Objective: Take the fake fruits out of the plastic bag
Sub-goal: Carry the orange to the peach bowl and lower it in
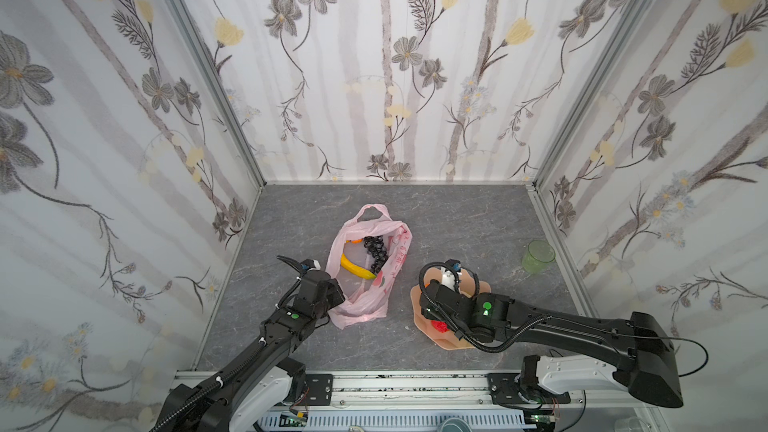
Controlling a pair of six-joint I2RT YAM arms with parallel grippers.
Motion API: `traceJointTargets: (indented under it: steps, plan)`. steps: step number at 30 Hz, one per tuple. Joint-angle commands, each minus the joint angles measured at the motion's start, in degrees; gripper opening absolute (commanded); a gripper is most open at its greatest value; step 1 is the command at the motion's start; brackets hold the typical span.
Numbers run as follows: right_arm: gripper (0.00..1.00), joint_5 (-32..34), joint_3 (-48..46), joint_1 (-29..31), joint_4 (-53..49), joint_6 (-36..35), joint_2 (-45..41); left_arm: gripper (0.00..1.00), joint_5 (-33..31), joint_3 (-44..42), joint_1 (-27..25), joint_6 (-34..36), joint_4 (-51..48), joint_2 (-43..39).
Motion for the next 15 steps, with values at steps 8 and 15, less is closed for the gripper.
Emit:
traceJointTargets:
  steps: [8, 15]
  plan:
    - [0.60, 0.8, 2.9, 2.0, 1.1, 10.0, 6.6, 0.00, -0.5, -1.2, 0.0, -0.1, 1.0, -1.7]
    - [0.61, 0.8, 3.0, 2.3, 0.0, 11.7, 8.0, 0.00, -0.7, -1.6, 0.0, 0.0, 1.0, -2.8]
